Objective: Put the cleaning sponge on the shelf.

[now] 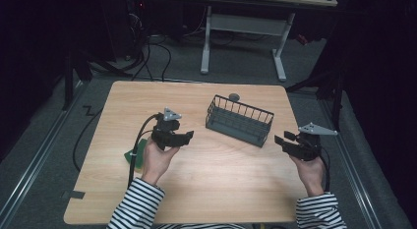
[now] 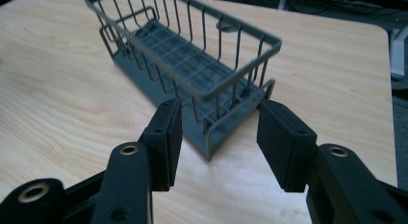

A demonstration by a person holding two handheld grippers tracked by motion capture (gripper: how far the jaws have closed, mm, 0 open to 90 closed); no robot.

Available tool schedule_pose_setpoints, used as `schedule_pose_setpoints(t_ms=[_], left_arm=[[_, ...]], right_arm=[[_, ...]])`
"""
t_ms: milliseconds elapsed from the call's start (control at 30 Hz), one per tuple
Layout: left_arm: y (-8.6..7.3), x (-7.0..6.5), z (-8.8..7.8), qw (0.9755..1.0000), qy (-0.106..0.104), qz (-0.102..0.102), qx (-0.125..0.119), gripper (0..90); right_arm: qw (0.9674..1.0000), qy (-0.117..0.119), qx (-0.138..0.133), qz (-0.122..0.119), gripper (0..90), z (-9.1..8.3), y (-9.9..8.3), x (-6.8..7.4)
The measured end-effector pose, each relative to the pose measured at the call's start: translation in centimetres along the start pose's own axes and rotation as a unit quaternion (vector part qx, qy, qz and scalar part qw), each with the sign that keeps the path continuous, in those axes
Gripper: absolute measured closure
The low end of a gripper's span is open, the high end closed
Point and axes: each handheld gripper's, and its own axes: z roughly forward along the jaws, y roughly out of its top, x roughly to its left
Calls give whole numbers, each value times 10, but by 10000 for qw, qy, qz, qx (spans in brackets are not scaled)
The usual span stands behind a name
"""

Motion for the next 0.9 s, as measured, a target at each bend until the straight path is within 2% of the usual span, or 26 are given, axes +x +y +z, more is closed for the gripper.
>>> schedule_pose_setpoints(t_ms=[33, 100, 300, 400, 533, 667, 733, 900], left_arm=[[3, 1, 2, 10000, -33, -40, -17, 405], [10, 2, 5, 10000, 15, -33, -13, 405], [33, 4, 18, 9999, 97, -3, -24, 414], [43, 3, 26, 9999, 141, 21, 15, 415], [57, 3, 38, 9998, 210, 28, 68, 416], [68, 4, 52, 9997, 235, -48, 100, 420], [71, 3, 59, 9997, 192, -117, 54, 432], [78, 1, 81, 9994, 263, -200, 88, 461]], right_arm=[[10000, 22, -68, 14, 518, 0, 7, -2], [9999, 24, -108, 31, 518, 0, 11, -3], [9999, -70, -88, -89, 518, 6, 31, -9], [9999, -66, -89, -19, 519, 13, 39, -15], [9999, -67, -105, 35, 520, 20, 43, -18], [9999, -126, -81, 23, 520, 30, 47, -21], [9998, -169, -80, -3, 521, 35, 50, -22], [9995, -270, -115, 92, 523, 47, 54, -31]])
